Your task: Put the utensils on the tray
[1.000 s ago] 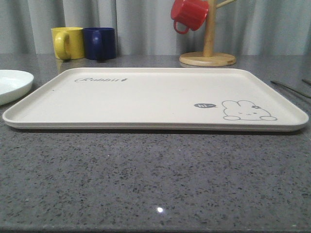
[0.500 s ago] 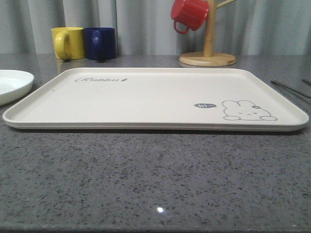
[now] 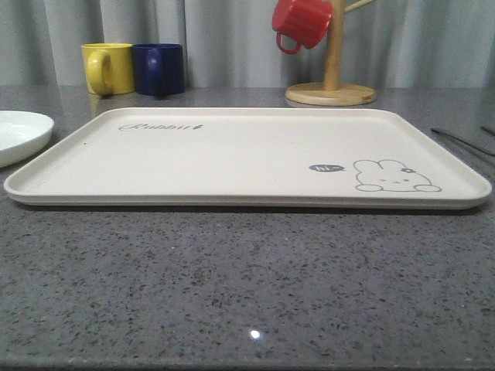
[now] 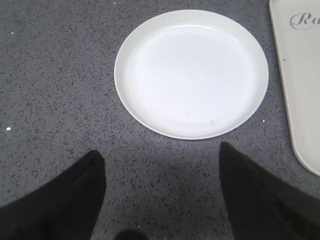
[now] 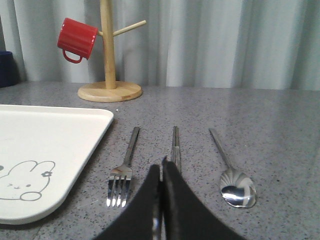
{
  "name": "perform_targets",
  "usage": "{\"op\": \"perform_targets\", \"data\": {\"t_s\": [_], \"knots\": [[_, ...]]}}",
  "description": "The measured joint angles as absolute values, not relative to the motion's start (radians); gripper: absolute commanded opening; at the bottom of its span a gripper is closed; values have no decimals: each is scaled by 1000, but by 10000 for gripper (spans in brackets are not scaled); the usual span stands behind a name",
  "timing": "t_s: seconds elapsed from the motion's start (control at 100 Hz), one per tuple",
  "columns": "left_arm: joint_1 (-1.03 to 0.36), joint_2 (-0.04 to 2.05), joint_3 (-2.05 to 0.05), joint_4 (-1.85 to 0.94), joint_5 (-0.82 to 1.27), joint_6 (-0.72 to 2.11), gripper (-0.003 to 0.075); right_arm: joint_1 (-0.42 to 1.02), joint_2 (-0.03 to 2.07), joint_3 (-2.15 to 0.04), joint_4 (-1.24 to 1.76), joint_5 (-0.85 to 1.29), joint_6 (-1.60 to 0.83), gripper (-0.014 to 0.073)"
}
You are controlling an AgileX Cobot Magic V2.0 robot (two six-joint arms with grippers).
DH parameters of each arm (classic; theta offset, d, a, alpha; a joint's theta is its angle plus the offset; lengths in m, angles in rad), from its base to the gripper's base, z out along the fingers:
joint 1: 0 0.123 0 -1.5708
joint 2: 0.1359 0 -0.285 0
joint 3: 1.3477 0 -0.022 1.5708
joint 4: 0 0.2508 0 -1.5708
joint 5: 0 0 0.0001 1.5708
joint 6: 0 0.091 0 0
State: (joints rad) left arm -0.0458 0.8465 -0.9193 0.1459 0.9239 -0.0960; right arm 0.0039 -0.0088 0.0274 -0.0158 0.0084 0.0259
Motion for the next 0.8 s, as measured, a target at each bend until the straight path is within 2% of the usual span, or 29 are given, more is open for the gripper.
{"op": "perform_targets", "data": {"t_s": [0.47,0.8], "knots": [[92,1373,-1228,99,923,-92,465,4,-9,27,-16,8,26,-68],[155,1551,-1269,62,920,-36,465,4,-9,27,-16,8,26,-68]]}}
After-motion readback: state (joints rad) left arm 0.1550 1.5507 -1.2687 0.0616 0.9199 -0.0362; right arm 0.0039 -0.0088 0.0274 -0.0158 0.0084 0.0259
